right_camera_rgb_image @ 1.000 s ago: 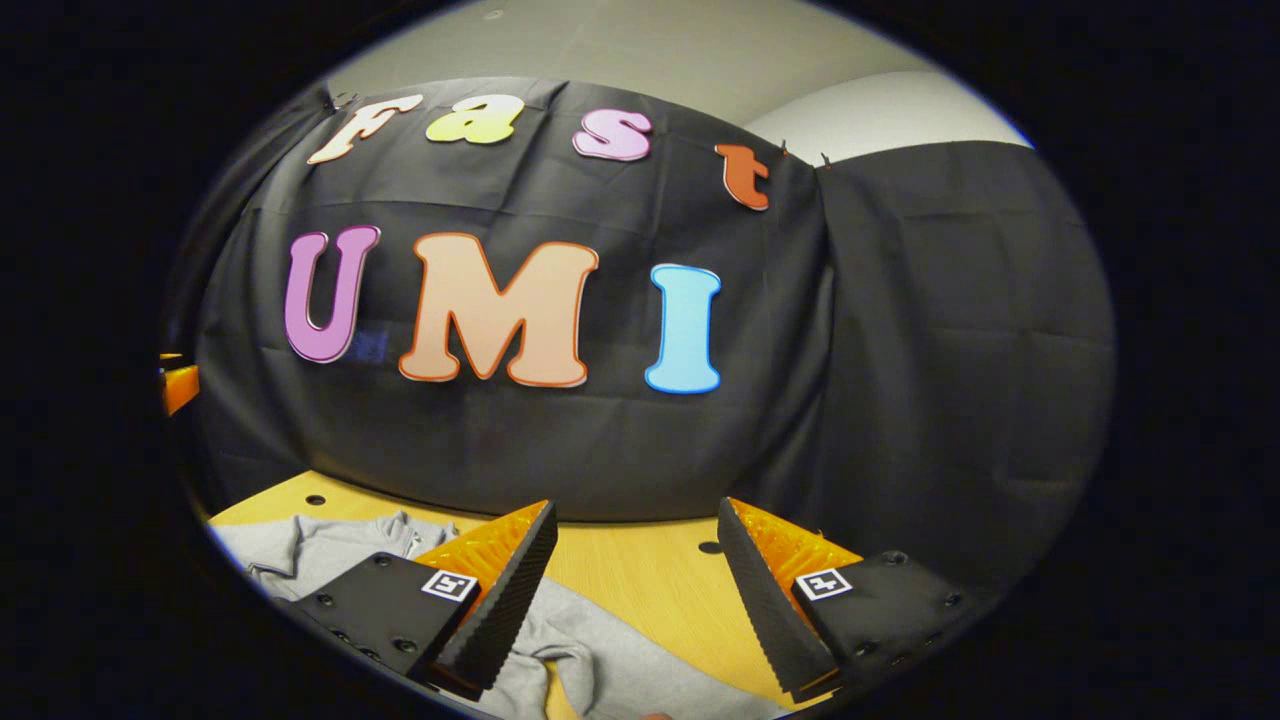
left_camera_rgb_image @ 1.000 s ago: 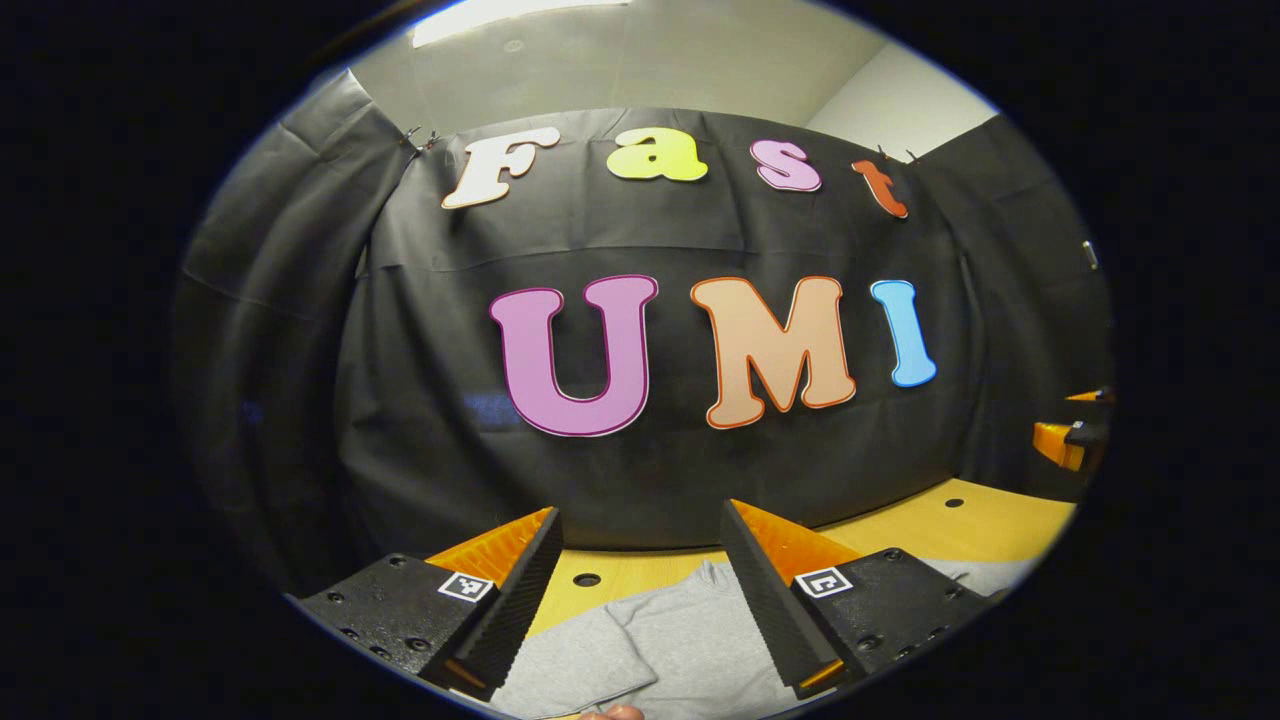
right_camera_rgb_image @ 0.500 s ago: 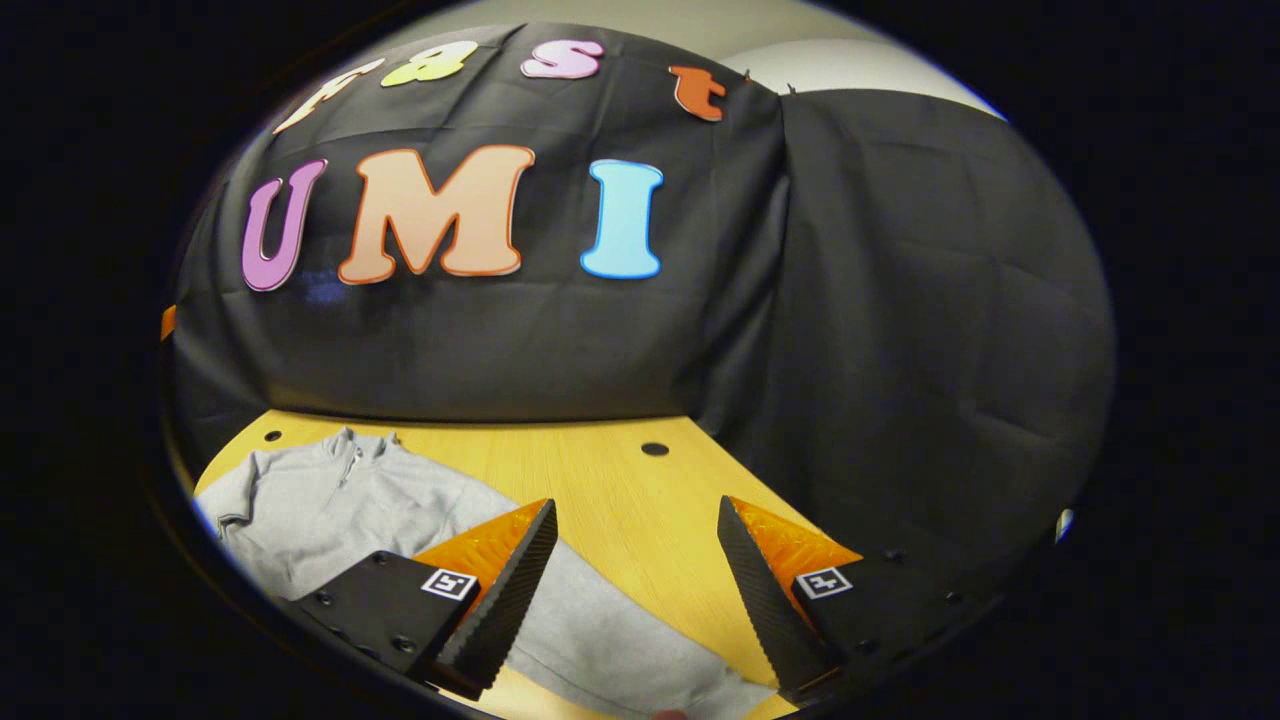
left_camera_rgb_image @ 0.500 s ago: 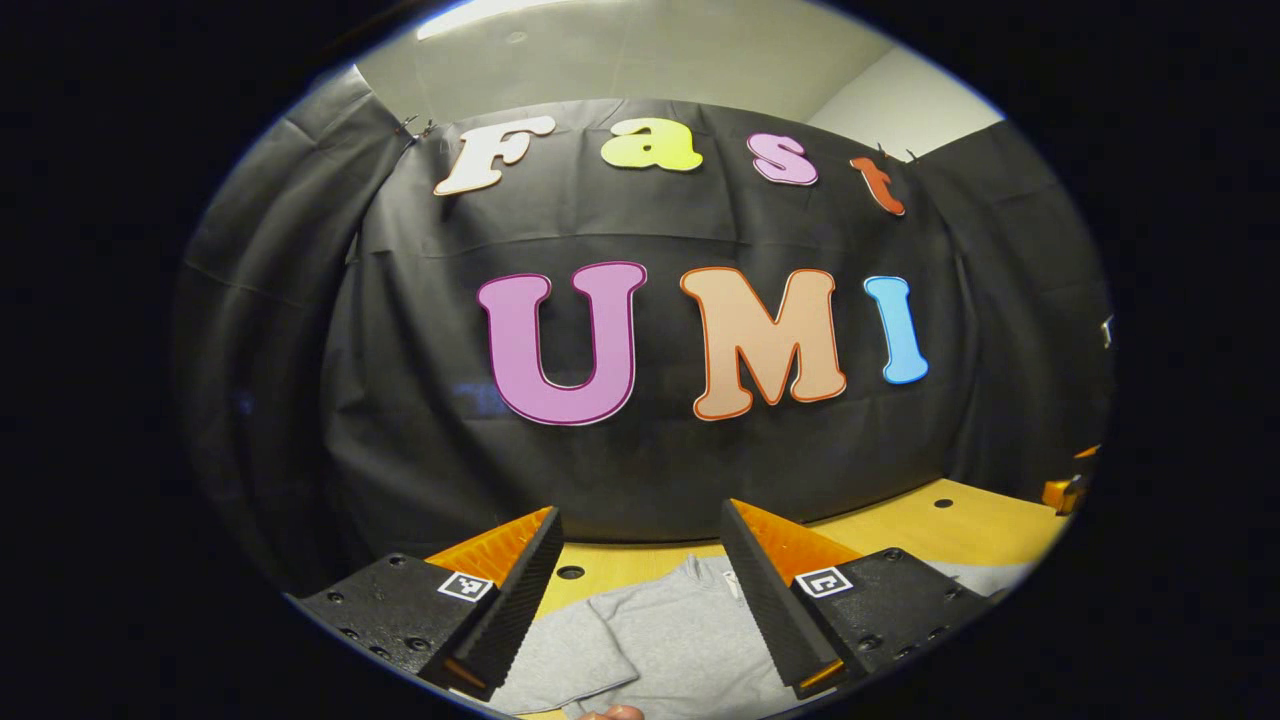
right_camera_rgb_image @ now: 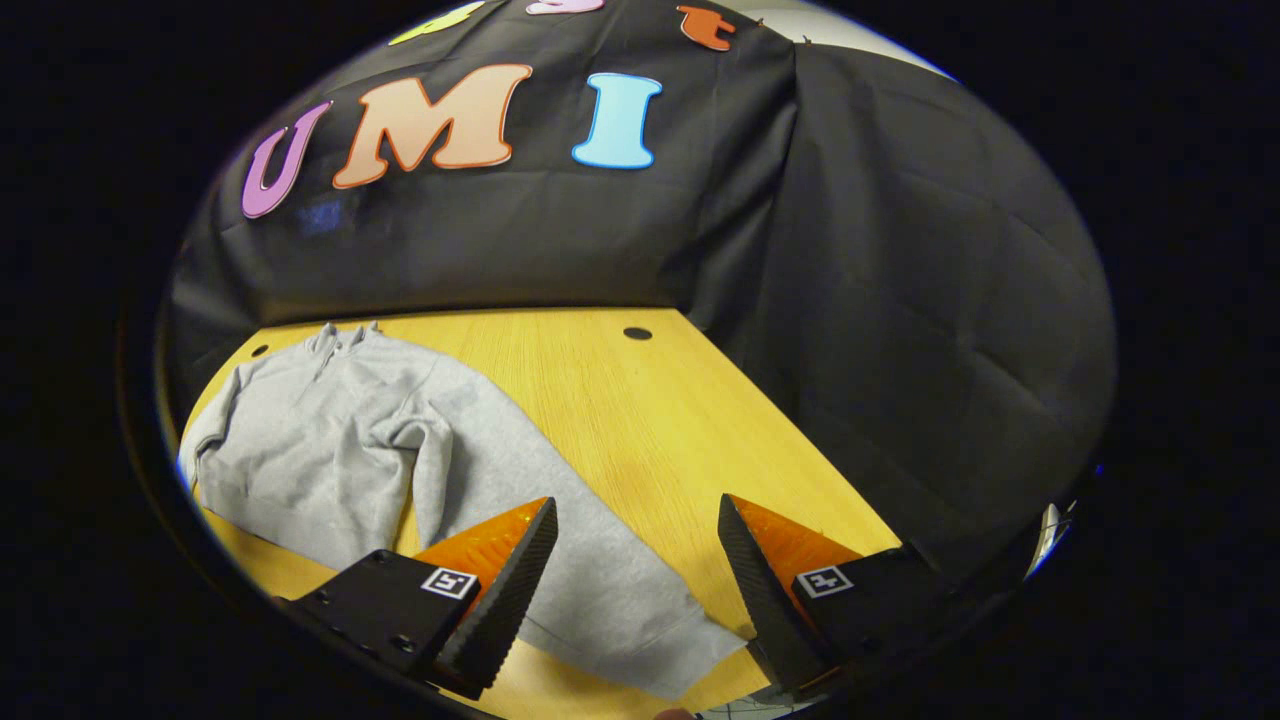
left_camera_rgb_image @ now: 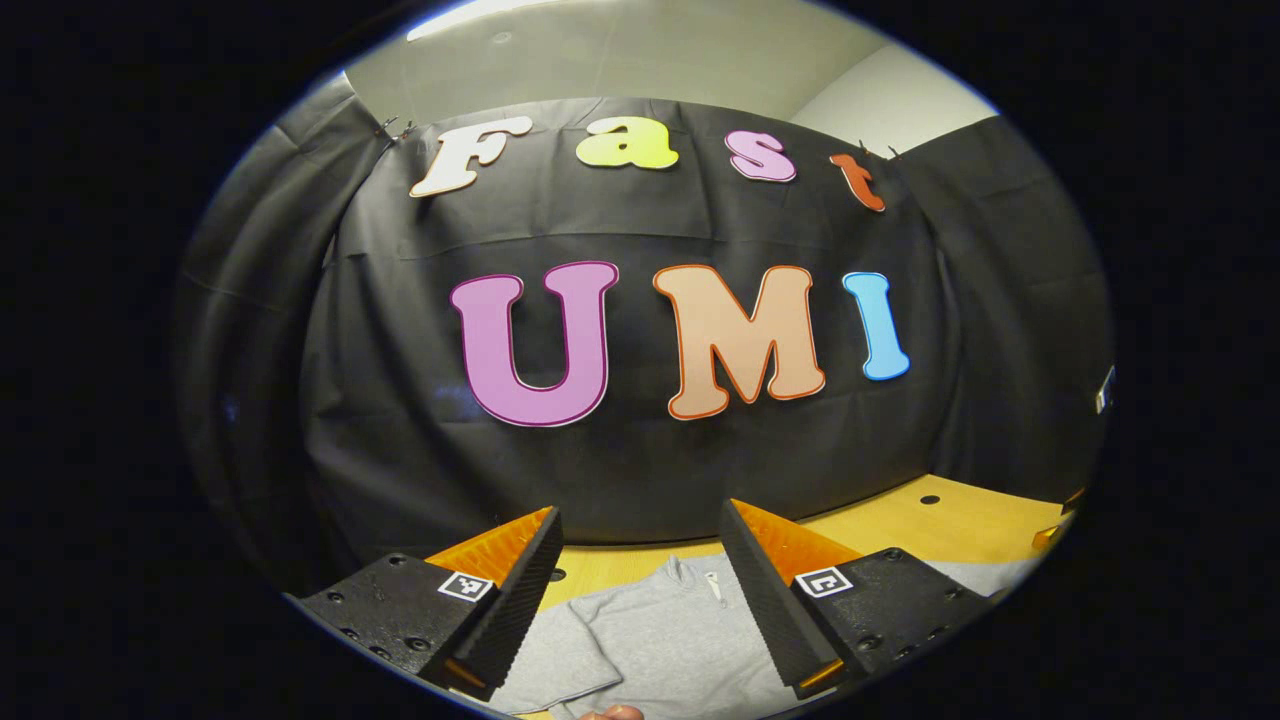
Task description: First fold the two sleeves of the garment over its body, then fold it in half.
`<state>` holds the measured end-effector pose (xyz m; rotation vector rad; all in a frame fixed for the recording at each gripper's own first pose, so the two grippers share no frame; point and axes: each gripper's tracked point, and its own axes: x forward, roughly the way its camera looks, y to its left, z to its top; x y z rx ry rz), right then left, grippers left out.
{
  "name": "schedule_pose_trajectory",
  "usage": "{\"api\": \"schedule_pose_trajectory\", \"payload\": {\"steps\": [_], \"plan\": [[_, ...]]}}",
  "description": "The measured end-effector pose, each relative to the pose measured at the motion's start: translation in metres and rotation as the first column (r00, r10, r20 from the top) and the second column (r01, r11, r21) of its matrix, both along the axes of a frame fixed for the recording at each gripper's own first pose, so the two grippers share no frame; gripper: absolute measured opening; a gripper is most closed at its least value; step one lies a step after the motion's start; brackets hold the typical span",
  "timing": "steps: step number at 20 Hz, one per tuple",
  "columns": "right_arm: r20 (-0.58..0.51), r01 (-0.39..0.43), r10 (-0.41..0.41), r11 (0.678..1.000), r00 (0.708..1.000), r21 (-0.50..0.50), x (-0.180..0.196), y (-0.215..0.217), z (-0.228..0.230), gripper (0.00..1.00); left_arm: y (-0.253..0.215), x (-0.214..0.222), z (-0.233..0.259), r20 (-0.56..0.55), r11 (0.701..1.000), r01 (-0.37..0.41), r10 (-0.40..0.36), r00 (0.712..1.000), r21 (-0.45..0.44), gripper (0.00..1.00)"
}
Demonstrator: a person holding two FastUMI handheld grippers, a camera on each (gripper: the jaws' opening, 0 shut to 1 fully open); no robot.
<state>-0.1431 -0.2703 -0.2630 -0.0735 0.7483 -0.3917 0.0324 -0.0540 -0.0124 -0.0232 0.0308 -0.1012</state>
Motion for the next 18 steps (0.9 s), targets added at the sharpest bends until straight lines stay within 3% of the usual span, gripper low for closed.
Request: {"api": "schedule_pose_trajectory", "payload": {"steps": [8, 14, 18], "plan": [[-0.188, 0.07, -0.053, 0.994, 0.981, 0.085, -0.049, -0.003, -0.069, 1.0, -0.014, 0.002, 0.001, -0.002, 1.0, 0.011, -0.011, 1.0, 0.006, 0.93], [-0.272, 0.083, -0.049, 0.99, 0.961, 0.112, -0.063, -0.009, -0.093, 1.0, -0.03, 0.005, 0.006, 0.006, 1.0, 0.013, -0.014, 1.0, 0.019, 0.94], [-0.282, 0.092, -0.036, 0.978, 0.959, 0.188, -0.064, -0.006, -0.098, 0.98, -0.044, 0.007, 0.012, 0.014, 1.0, -0.001, 0.001, 1.0, 0.02, 0.93]]}}
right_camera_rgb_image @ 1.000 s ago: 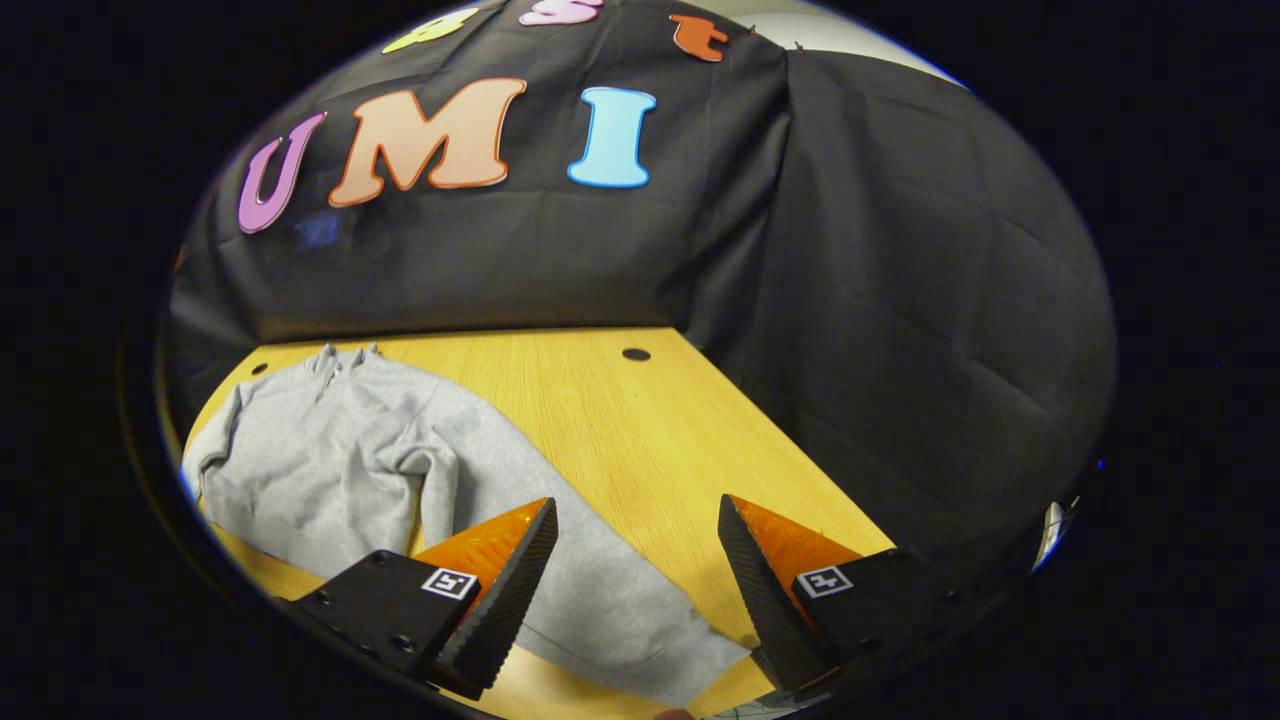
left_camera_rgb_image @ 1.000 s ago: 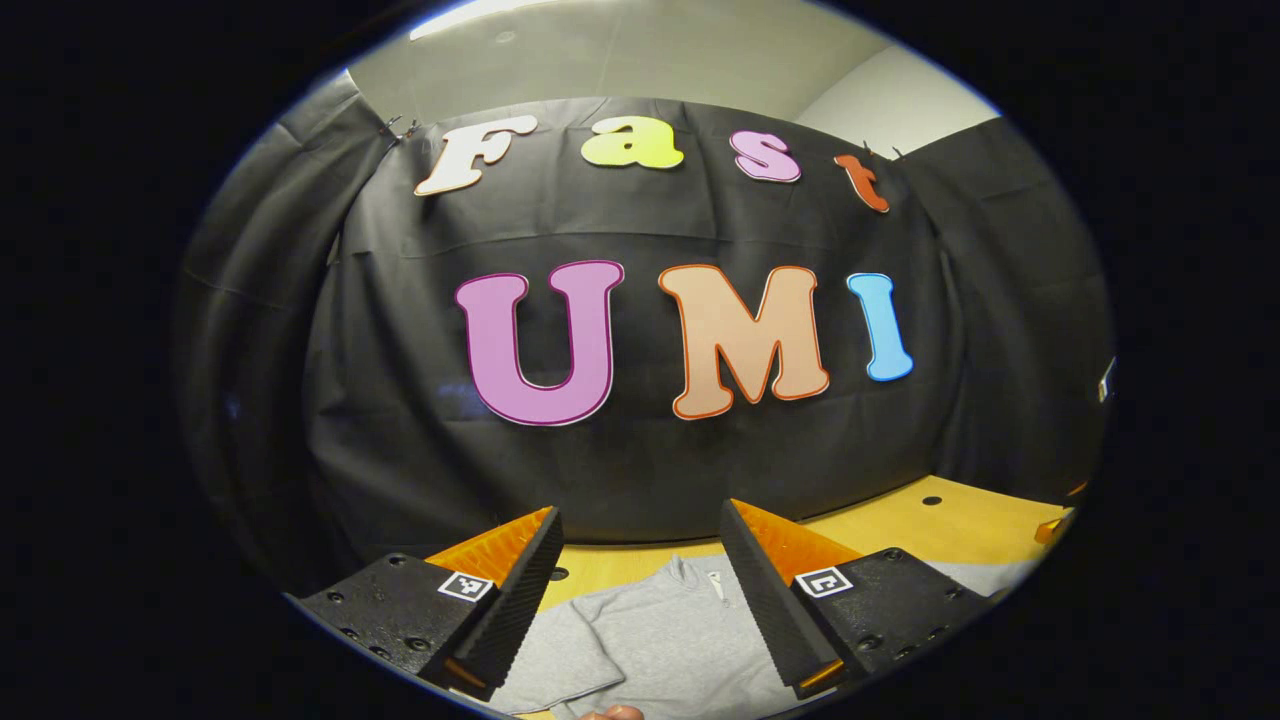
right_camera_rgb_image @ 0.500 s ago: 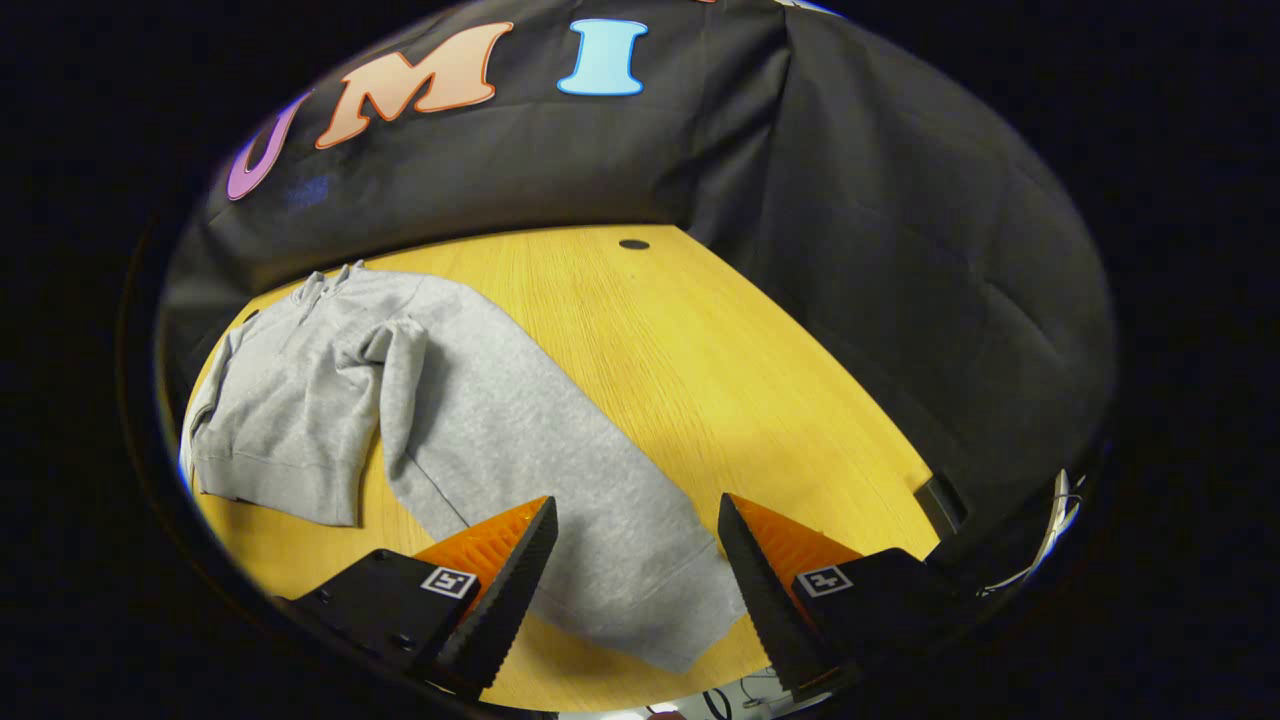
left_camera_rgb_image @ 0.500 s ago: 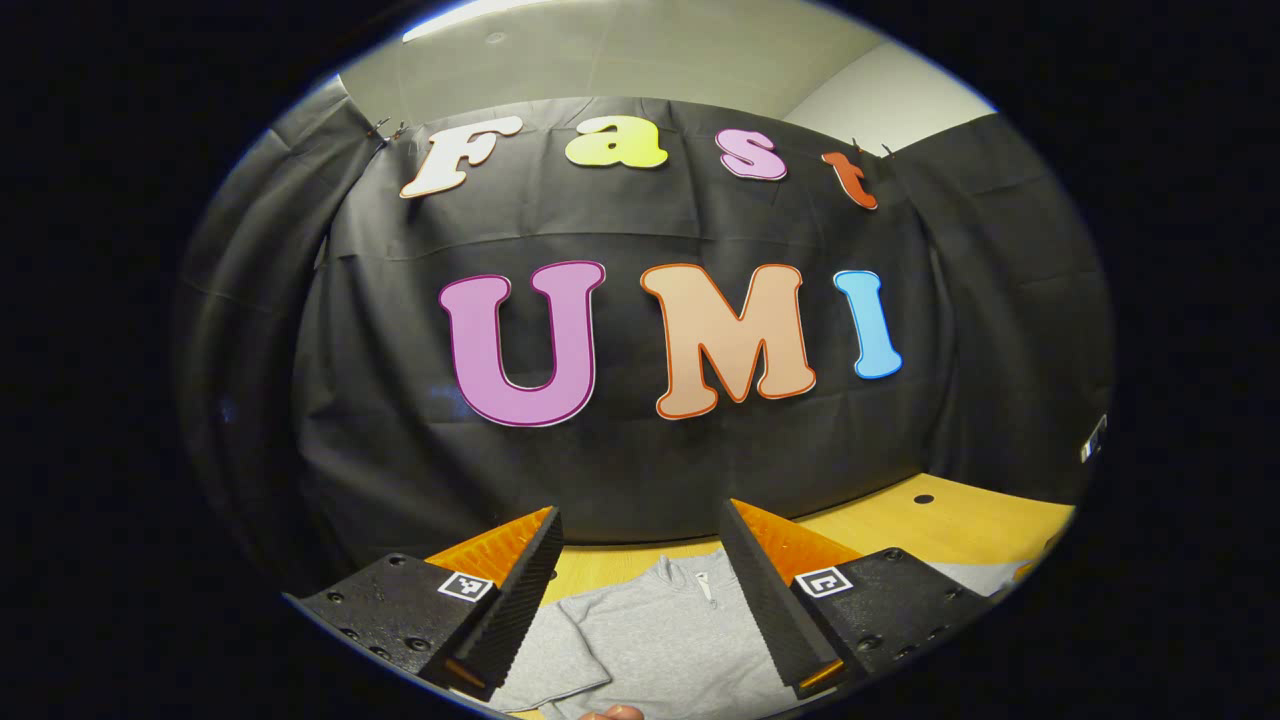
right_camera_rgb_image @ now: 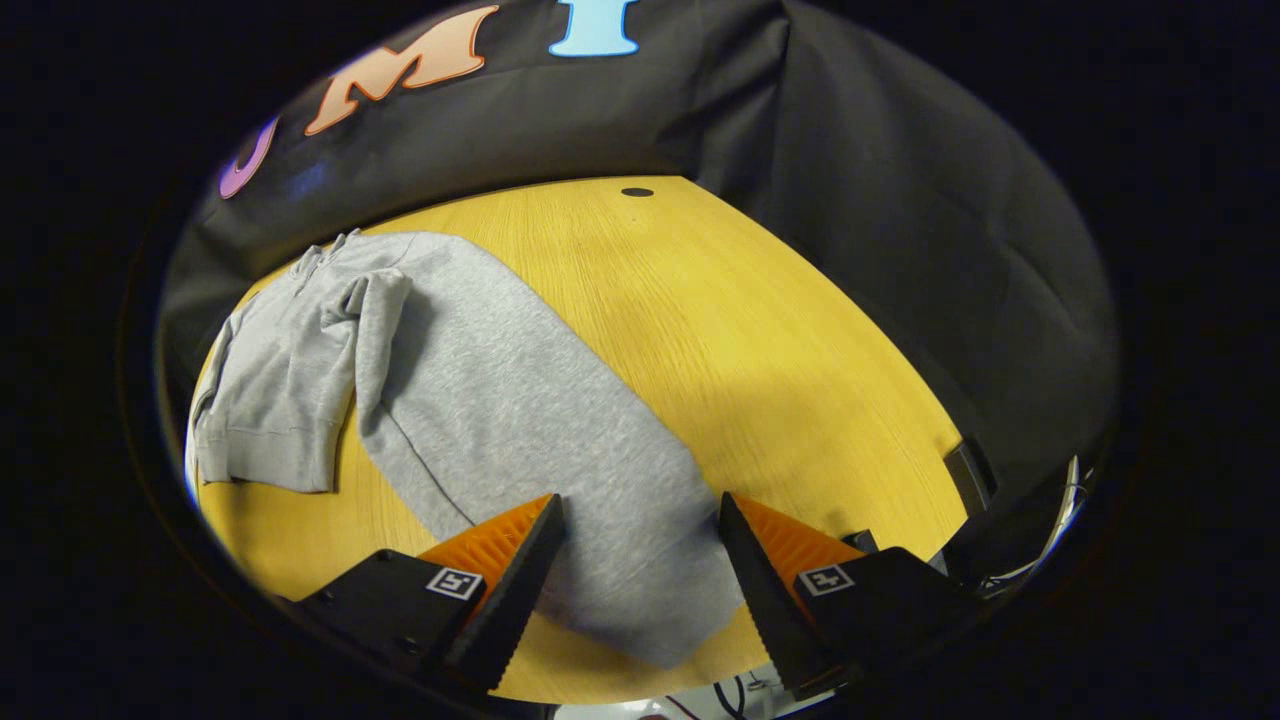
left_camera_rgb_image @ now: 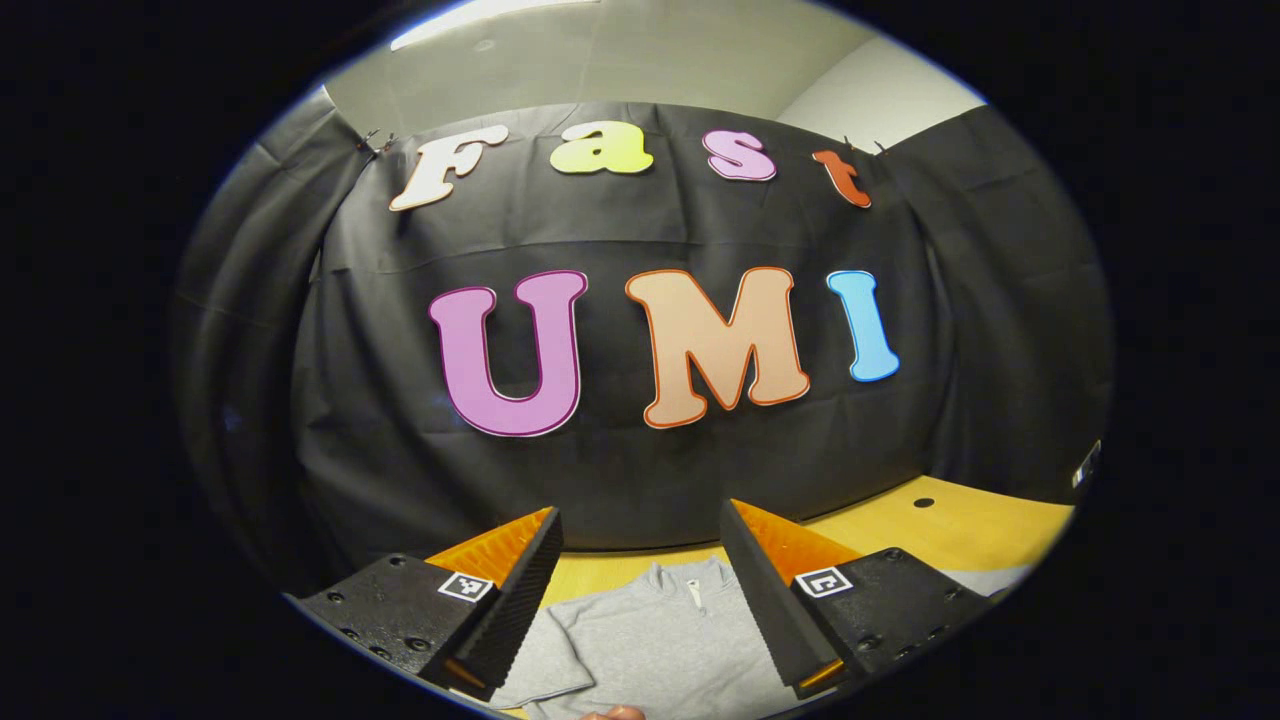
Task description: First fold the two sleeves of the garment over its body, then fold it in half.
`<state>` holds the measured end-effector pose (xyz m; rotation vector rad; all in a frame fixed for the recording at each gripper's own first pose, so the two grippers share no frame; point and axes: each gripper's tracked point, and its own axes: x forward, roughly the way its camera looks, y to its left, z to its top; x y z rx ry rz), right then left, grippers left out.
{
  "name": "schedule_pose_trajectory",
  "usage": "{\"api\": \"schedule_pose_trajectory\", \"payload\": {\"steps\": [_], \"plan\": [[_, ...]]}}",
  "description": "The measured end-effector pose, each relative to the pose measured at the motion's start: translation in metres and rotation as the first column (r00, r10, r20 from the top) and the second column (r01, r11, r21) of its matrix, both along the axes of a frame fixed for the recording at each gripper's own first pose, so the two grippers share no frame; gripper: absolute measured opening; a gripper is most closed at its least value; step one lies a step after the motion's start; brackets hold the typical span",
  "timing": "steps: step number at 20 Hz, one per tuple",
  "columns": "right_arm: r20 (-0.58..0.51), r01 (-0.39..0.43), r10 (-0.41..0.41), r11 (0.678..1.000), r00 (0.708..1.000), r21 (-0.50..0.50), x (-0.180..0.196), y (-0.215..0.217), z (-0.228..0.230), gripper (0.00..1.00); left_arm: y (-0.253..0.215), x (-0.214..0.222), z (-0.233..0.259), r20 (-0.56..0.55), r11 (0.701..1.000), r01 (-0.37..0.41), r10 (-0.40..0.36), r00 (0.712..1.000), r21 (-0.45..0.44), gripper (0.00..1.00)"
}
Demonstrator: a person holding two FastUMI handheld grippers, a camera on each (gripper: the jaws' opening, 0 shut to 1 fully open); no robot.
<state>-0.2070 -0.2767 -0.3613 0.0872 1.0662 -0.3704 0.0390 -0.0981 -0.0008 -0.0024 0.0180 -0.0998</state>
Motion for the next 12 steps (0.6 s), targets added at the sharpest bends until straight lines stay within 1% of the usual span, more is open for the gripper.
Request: {"api": "schedule_pose_trajectory", "payload": {"steps": [1, 2, 3, 4, 5, 6, 8, 9, 10, 11, 12], "plan": [[-0.003, 0.011, -0.011, 1.0, 1.0, 0.02, 0.0, 0.0, 0.0, 0.98, -0.003, 0.0, 0.0, 0.0, 1.0, -0.006, 0.006, 1.0, -0.002, 0.93], [-0.01, 0.002, -0.002, 1.0, 1.0, 0.026, 0.0, -0.001, -0.002, 0.98, -0.008, 0.001, 0.0, -0.003, 1.0, -0.011, 0.011, 1.0, -0.005, 0.93], [-0.019, -0.025, 0.025, 0.999, 1.0, 0.038, -0.002, 0.001, -0.001, 0.95, -0.012, 0.001, -0.001, -0.007, 1.0, -0.02, 0.019, 1.0, -0.008, 0.93], [-0.025, -0.06, 0.061, 0.997, 0.998, 0.047, 0.001, 0.005, -0.001, 0.83, -0.015, 0.001, -0.001, -0.01, 1.0, -0.027, 0.027, 1.0, -0.013, 0.93], [-0.027, -0.097, 0.098, 0.994, 0.995, 0.06, 0.006, 0.01, -0.003, 0.74, -0.018, 0.0, -0.001, -0.013, 0.999, -0.039, 0.038, 0.999, -0.015, 0.93], [-0.024, -0.127, 0.128, 0.99, 0.991, 0.06, 0.01, 0.013, -0.003, 0.55, -0.021, 0.0, -0.001, -0.014, 0.999, -0.044, 0.043, 0.999, -0.014, 0.94], [-0.018, -0.152, 0.153, 0.987, 0.988, 0.052, 0.012, 0.016, -0.003, 0.17, -0.025, -0.002, 0.002, -0.008, 0.999, -0.046, 0.046, 0.999, 0.003, 0.93], [-0.014, -0.144, 0.145, 0.988, 0.989, 0.052, 0.012, 0.016, -0.002, 0.19, -0.024, -0.001, 0.002, -0.002, 0.999, -0.049, 0.049, 0.999, 0.007, 0.94], [-0.011, -0.121, 0.122, 0.991, 0.993, 0.063, 0.012, 0.017, 0.0, 0.07, -0.025, 0.0, 0.003, -0.003, 0.999, -0.044, 0.044, 0.999, 0.006, 0.93], [-0.015, -0.083, 0.084, 0.993, 0.996, 0.086, 0.01, 0.017, 0.0, 0.07, -0.028, 0.001, 0.001, -0.005, 0.999, -0.036, 0.036, 0.999, 0.006, 0.93], [-0.014, -0.044, 0.046, 0.993, 0.999, 0.108, 0.011, 0.017, 0.0, 0.03, -0.028, 0.003, 0.002, -0.002, 1.0, -0.026, 0.026, 1.0, 0.006, 0.93]]}}
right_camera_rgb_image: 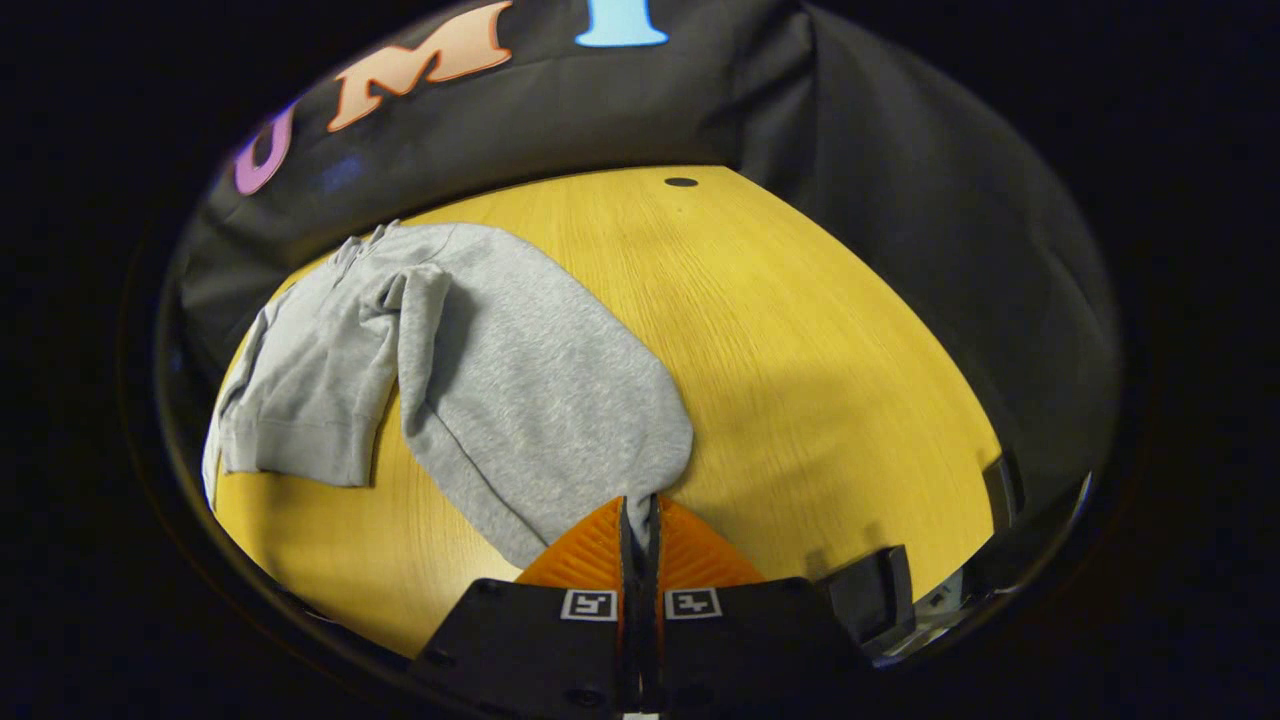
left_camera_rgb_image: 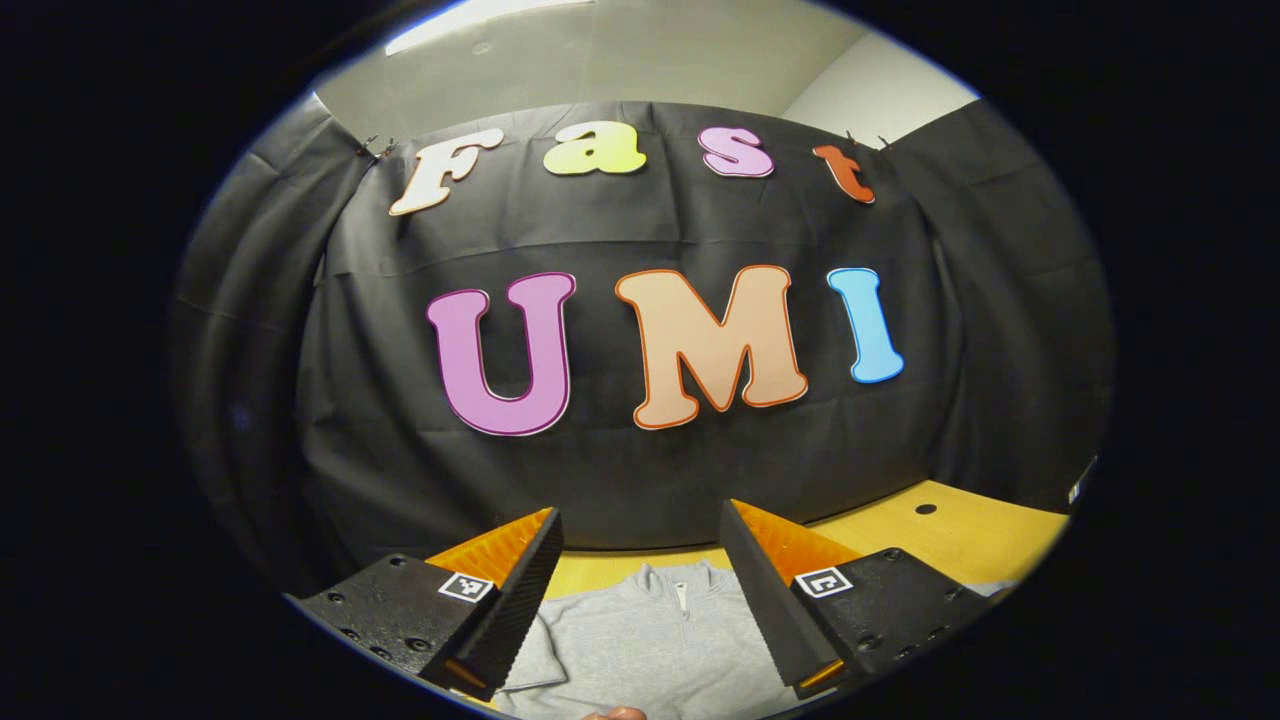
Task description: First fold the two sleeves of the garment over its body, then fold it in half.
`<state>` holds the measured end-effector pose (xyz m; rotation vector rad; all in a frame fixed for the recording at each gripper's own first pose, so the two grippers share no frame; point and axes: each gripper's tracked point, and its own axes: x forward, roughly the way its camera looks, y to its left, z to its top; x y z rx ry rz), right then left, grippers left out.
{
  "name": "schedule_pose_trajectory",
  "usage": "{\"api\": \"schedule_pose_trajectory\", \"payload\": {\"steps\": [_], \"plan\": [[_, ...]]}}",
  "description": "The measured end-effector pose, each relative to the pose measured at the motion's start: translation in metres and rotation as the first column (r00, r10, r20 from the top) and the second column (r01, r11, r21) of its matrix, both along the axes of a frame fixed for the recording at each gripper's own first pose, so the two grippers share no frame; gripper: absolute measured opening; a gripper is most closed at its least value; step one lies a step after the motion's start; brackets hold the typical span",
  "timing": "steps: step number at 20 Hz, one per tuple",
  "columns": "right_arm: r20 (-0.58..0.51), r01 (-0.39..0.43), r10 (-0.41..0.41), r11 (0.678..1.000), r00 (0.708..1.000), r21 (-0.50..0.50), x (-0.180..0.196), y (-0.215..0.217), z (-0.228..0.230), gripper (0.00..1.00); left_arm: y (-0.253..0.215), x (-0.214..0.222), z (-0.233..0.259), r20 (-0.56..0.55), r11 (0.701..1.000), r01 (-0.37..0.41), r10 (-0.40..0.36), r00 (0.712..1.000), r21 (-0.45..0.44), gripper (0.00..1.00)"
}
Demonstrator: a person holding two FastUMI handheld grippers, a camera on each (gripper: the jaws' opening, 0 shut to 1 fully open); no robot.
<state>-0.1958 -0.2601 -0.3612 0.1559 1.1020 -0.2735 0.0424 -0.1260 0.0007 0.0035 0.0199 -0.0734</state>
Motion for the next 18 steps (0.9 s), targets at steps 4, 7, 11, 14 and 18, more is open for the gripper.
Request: {"api": "schedule_pose_trajectory", "payload": {"steps": [4, 7, 11, 14, 18], "plan": [[-0.004, 0.148, -0.148, 0.986, 0.989, 0.073, 0.0, 0.002, 0.002, 0.03, 0.017, 0.008, 0.004, 0.021, 1.0, 0.005, -0.006, 1.0, 0.014, 0.94], [0.019, 0.177, -0.179, 0.982, 0.984, 0.065, 0.008, 0.002, 0.013, 0.03, 0.037, 0.011, -0.004, 0.008, 1.0, -0.012, 0.012, 1.0, 0.002, 0.94], [0.087, 0.192, -0.199, 0.978, 0.976, 0.088, 0.046, 0.012, 0.034, 0.03, 0.064, 0.012, -0.009, -0.008, 0.999, -0.047, 0.047, 0.999, -0.006, 0.94], [0.13, 0.191, -0.207, 0.973, 0.97, 0.127, 0.079, 0.026, 0.05, 0.03, 0.081, 0.009, -0.008, -0.002, 0.998, -0.069, 0.069, 0.998, -0.004, 0.94], [0.177, 0.172, -0.205, 0.968, 0.963, 0.184, 0.116, 0.048, 0.066, 0.03, 0.109, 0.001, -0.012, -0.011, 0.993, -0.117, 0.117, 0.993, -0.004, 0.94]]}}
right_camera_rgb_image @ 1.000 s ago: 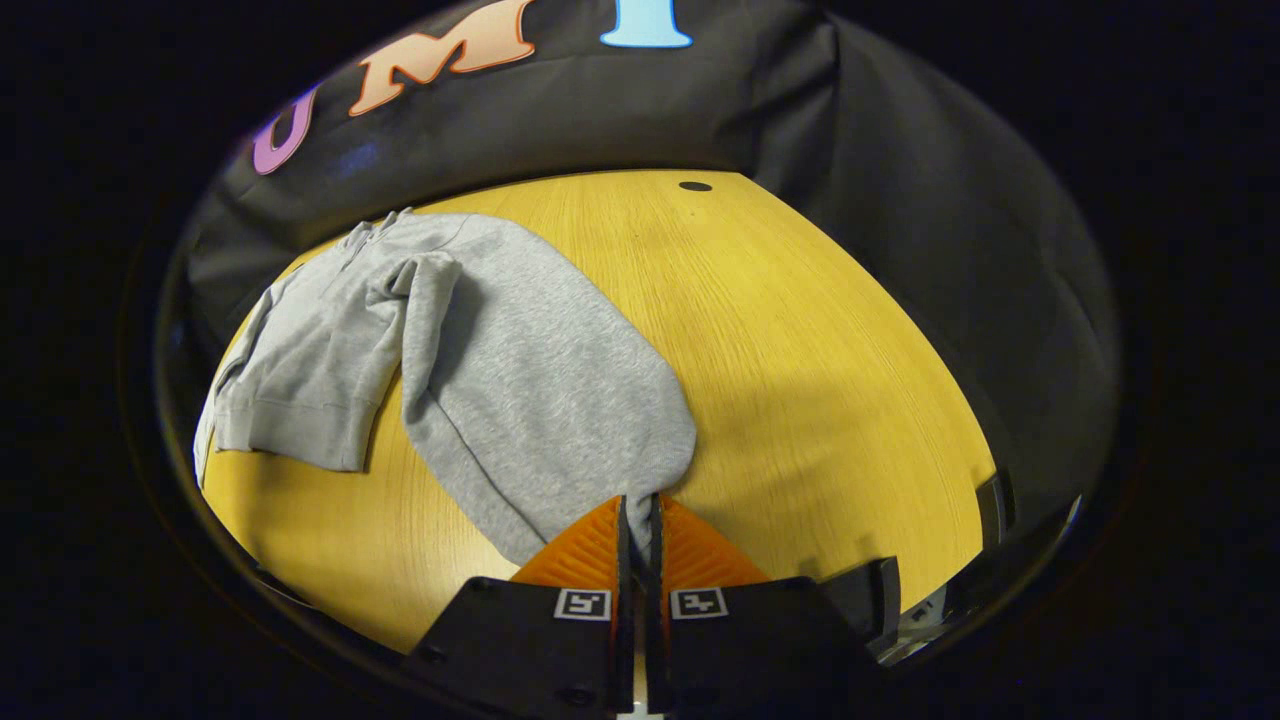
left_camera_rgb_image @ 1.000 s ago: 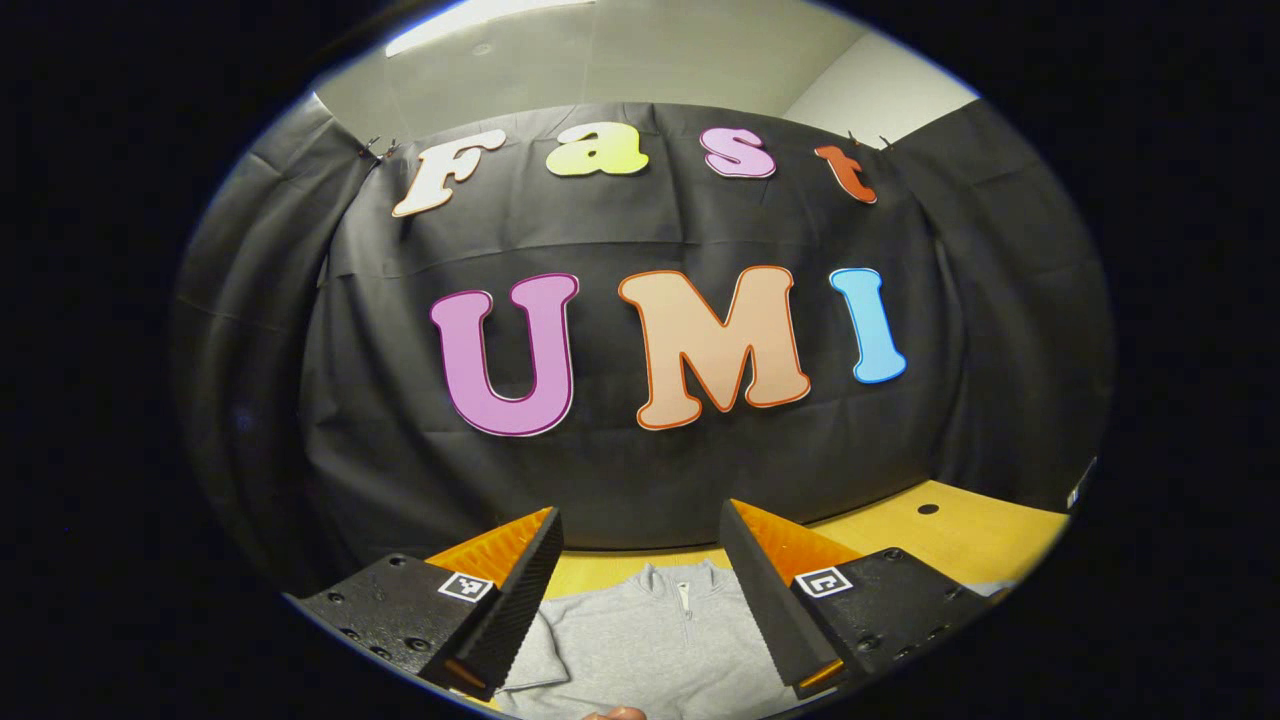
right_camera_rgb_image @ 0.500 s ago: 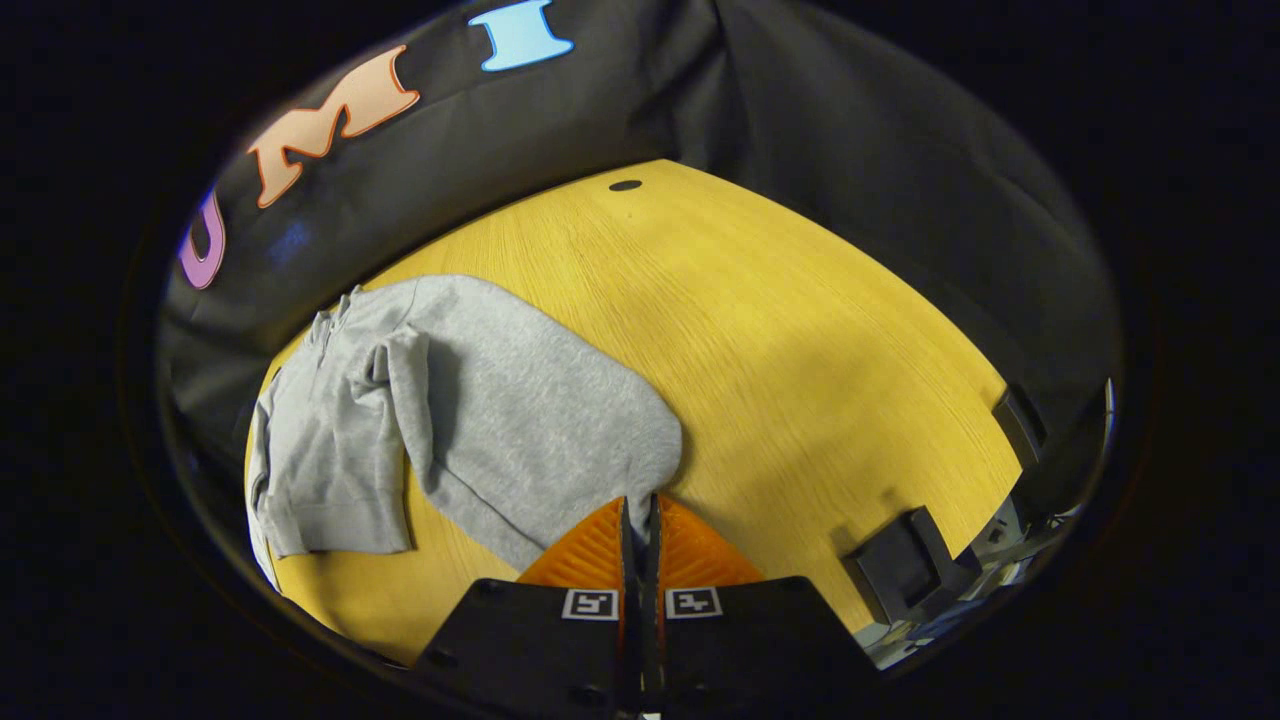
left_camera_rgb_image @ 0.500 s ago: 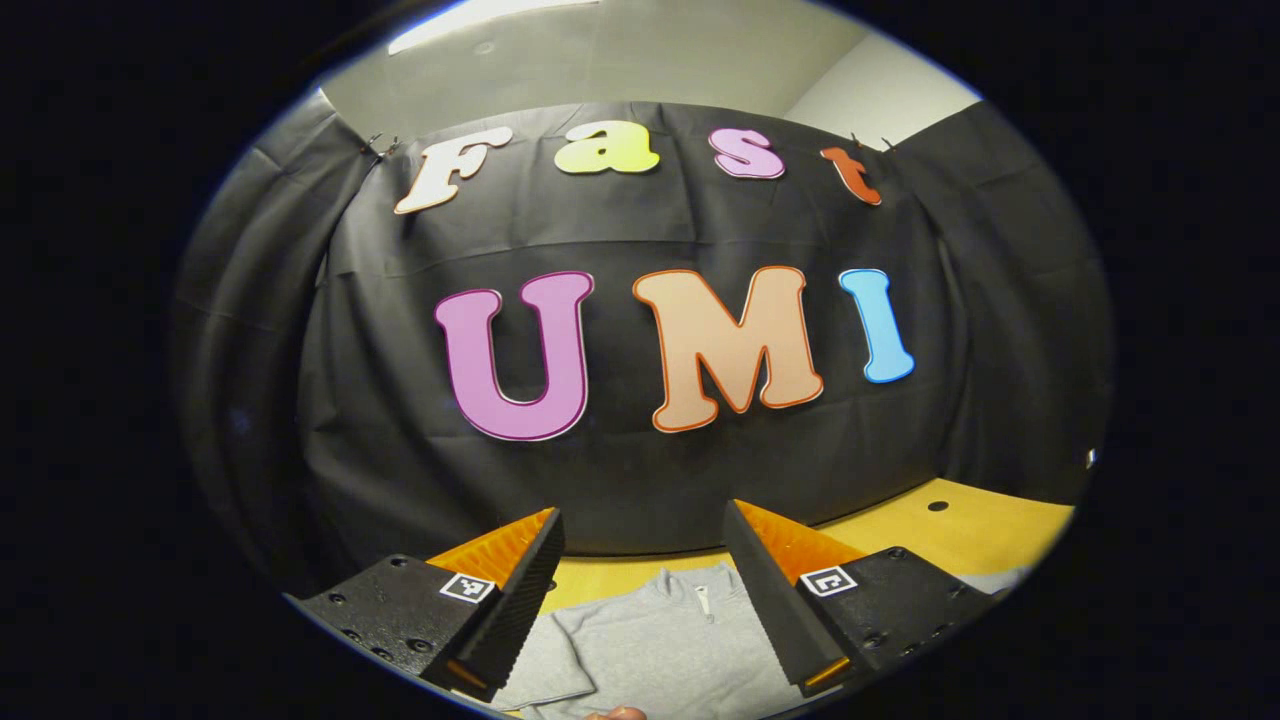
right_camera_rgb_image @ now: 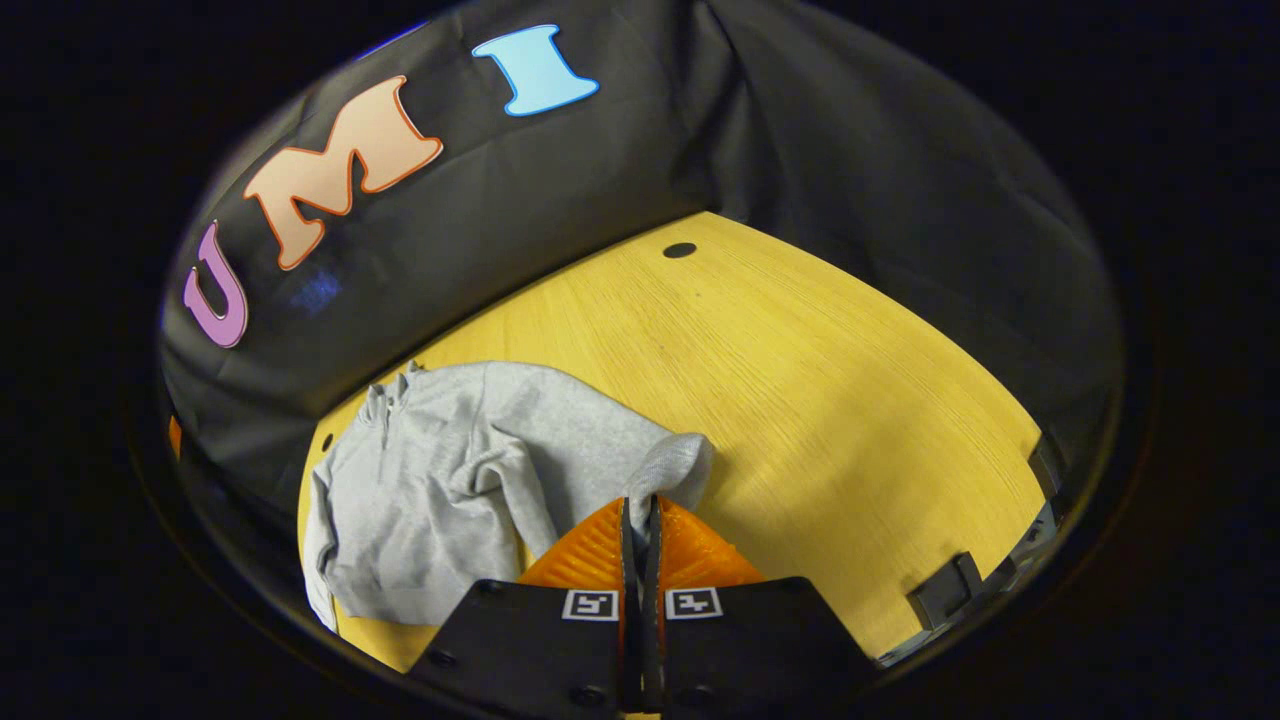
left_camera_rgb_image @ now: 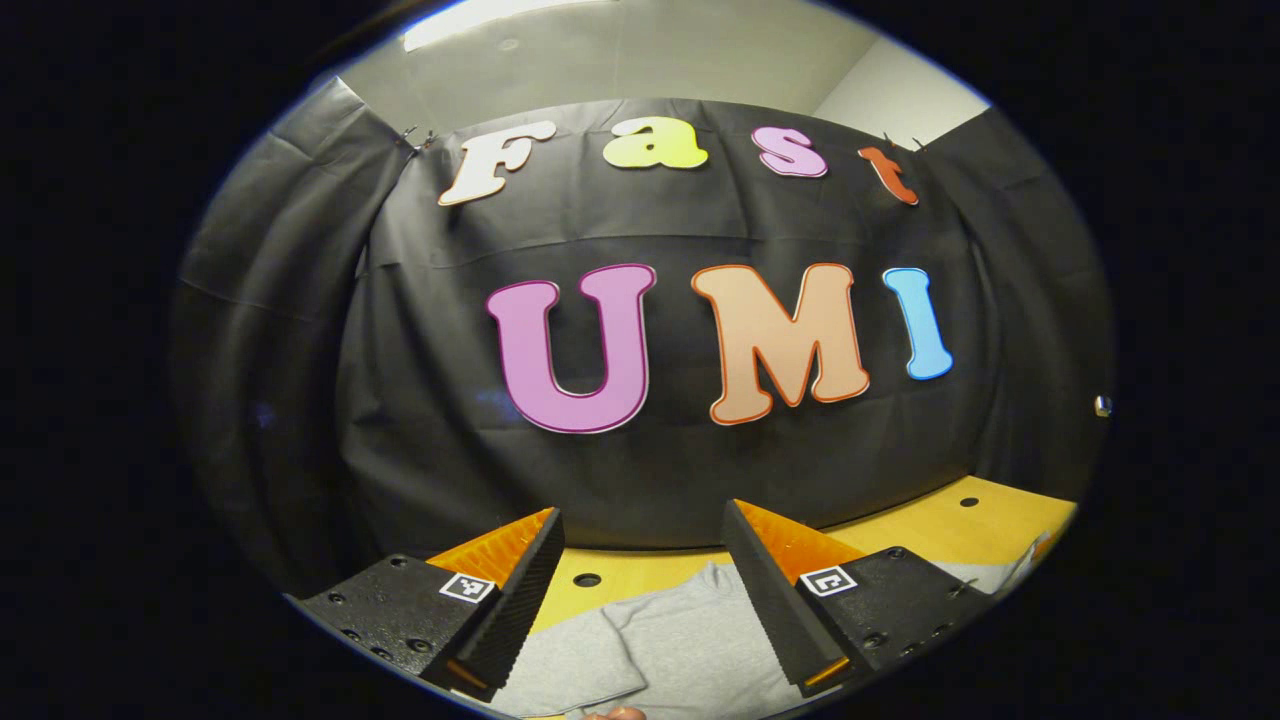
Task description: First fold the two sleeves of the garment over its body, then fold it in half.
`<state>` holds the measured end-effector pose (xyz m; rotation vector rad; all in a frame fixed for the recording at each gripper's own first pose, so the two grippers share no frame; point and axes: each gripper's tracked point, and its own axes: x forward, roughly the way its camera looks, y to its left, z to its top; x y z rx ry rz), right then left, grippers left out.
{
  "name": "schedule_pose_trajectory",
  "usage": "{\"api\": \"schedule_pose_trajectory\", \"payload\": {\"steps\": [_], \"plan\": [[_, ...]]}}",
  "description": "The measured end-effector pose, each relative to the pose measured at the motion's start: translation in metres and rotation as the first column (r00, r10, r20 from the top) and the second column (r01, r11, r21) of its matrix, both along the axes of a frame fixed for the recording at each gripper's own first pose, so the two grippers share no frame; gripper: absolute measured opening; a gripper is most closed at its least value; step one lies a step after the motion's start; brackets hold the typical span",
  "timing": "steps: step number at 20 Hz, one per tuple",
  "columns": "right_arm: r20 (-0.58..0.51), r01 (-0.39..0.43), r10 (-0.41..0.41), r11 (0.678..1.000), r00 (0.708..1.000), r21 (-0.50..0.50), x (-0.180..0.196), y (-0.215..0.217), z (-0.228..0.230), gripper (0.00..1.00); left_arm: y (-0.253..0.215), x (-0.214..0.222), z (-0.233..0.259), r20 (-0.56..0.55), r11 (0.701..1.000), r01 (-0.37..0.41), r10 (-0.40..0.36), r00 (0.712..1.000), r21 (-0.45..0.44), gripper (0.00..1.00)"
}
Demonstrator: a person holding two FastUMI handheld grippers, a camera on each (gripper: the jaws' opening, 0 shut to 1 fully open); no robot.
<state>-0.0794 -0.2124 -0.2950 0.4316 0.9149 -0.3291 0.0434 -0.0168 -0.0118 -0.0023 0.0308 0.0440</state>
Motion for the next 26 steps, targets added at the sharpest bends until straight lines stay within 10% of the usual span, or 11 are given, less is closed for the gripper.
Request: {"api": "schedule_pose_trajectory", "payload": {"steps": [26], "plan": [[0.216, -0.309, 0.275, 0.94, 0.937, 0.145, 0.167, 0.226, 0.045, 0.03, 0.169, -0.071, -0.016, -0.036, 0.939, -0.341, 0.342, 0.939, 0.038, 0.94]]}}
